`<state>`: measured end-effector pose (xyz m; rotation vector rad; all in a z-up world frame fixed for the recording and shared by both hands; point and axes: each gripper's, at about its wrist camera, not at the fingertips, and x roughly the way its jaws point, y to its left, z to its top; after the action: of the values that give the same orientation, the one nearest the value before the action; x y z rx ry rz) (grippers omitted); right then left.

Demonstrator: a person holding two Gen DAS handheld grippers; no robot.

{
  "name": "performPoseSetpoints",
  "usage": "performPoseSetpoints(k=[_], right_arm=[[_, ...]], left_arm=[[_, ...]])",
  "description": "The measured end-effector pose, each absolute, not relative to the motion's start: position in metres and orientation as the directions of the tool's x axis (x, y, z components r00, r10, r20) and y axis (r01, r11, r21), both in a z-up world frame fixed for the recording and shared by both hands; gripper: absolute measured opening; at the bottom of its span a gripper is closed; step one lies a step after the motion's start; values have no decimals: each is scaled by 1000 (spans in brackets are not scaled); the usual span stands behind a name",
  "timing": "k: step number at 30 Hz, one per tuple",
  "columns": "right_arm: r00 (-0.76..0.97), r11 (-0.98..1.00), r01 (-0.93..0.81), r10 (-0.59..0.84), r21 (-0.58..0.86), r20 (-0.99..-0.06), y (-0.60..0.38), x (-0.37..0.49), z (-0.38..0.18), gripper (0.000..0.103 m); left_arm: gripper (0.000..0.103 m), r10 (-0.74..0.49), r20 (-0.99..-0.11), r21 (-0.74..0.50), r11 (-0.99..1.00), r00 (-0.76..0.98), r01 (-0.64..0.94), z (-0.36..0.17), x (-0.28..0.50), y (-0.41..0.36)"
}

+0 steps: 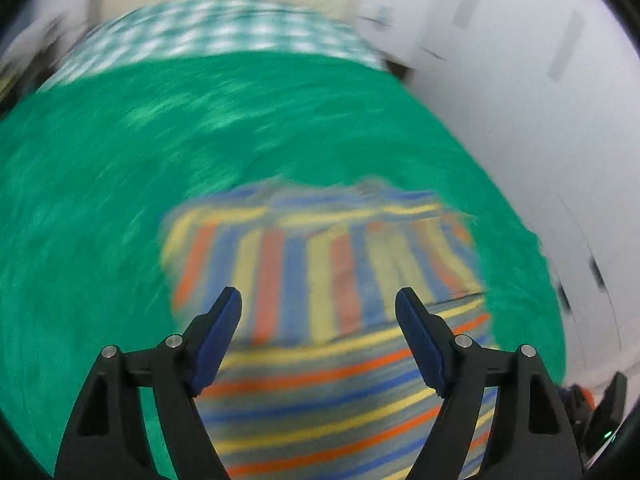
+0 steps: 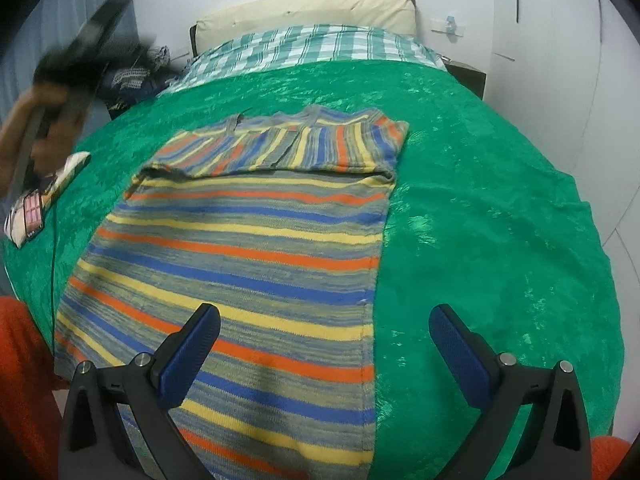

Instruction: Fold small clothes

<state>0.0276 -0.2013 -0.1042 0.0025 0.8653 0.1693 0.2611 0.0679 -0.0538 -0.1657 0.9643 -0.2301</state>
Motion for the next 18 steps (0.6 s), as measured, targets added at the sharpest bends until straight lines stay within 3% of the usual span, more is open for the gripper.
performPoseSetpoints(k=[7, 18], right_arm=[[636, 985, -132, 168, 109, -753, -206, 36, -104, 103], [637, 990, -126, 132, 66, -759, -200, 34, -108, 103]], left_arm=[[82, -111, -864, -206, 968, 490, -143, -118, 165, 191], [84, -133, -841, -271, 943, 524, -195, -138, 92, 192]])
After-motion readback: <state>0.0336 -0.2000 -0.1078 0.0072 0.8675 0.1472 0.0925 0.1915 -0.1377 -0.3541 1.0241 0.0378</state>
